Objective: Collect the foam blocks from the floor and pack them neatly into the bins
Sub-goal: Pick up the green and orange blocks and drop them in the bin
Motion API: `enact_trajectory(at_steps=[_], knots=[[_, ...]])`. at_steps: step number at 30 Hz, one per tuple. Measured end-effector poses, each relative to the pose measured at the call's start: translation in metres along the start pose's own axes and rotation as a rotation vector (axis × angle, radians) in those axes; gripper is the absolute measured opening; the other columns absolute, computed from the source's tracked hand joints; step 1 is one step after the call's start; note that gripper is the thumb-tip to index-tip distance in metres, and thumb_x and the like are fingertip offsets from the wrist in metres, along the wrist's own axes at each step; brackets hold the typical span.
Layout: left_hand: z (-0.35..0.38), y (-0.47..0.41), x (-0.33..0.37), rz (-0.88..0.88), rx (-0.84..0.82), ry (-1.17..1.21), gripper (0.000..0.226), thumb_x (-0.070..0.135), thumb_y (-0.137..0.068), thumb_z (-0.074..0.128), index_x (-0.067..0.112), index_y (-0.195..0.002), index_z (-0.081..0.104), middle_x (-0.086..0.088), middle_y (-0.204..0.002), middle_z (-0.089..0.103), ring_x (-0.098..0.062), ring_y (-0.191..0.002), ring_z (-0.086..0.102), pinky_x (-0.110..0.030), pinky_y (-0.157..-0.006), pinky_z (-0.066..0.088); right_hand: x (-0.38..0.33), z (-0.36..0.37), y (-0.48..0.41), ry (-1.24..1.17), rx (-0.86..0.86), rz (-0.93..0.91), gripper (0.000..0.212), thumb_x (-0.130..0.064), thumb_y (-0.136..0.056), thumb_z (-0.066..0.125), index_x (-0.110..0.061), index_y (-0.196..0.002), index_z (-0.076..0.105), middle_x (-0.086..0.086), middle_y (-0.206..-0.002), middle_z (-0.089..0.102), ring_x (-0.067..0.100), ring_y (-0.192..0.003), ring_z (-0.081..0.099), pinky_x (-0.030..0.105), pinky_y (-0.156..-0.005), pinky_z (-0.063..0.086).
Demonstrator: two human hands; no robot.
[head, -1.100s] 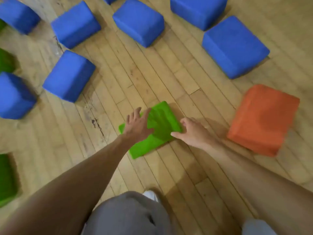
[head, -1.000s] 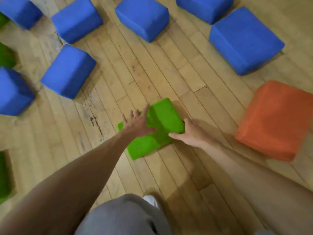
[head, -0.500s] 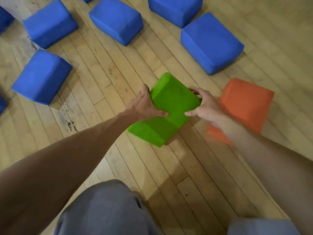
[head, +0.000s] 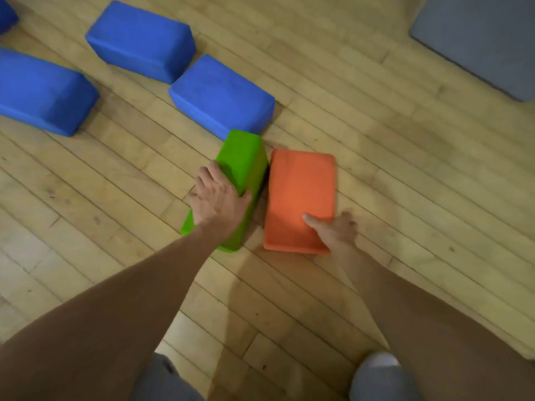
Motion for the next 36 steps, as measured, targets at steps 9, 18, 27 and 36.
enact_trajectory(at_steps=[9,18,27,36], knots=[[-0.008,-0.016,-0.035,-0.07,-0.086,0.126,0.095,0.05,-0.069,0.076,0.003,-0.134,0.025,-0.016,-0.125,0.044,-0.037,-0.12,0.047,-0.049,-0.097,0.042,0.001,0.048,0.015,-0.381,-0.289,0.026,0.094,-0.062,-0.04,0.088,-0.017,-0.115,0.053,-0.002,-0.115,0.062,0.02,-0.104,0.059,0.04,-0.095,0.05],[-0.076,0.013,-0.045,-0.098,-0.204,-0.037,0.092,0.04,-0.067,0.082,0.005,-0.134,0.031,-0.014,-0.127,0.046,-0.034,-0.114,0.051,-0.045,-0.082,0.044,-0.036,-0.008,0.069,-0.002,0.021,-0.109,0.097,-0.053,-0.051,0.082,-0.005,-0.126,0.041,0.012,-0.122,0.056,0.034,-0.108,0.057,0.045,-0.093,0.049],[-0.311,0.113,0.064,-0.178,-0.264,-0.044,0.099,0.053,-0.066,0.079,0.01,-0.139,0.028,-0.014,-0.126,0.047,-0.035,-0.114,0.052,-0.046,-0.083,0.046,-0.122,-0.231,0.271,0.394,0.14,-0.433,0.093,-0.048,-0.063,0.079,-0.003,-0.131,0.034,0.014,-0.125,0.049,0.031,-0.11,0.052,0.042,-0.091,0.044],[-0.598,0.178,0.289,0.04,-0.262,-0.016,0.092,0.056,-0.07,0.074,0.012,-0.138,0.032,-0.013,-0.133,0.042,-0.036,-0.122,0.049,-0.047,-0.09,0.043,-0.199,-0.55,0.444,0.299,0.265,-0.451,0.088,-0.049,-0.061,0.076,-0.009,-0.129,0.036,0.01,-0.124,0.048,0.031,-0.114,0.049,0.043,-0.094,0.042]])
Point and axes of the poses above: each hand's wrist, its own y-axis away from the middle knuckle, its own z-axis out of the palm, x = y × z, the point moved 6 cm from there along -y, towards the middle knuckle
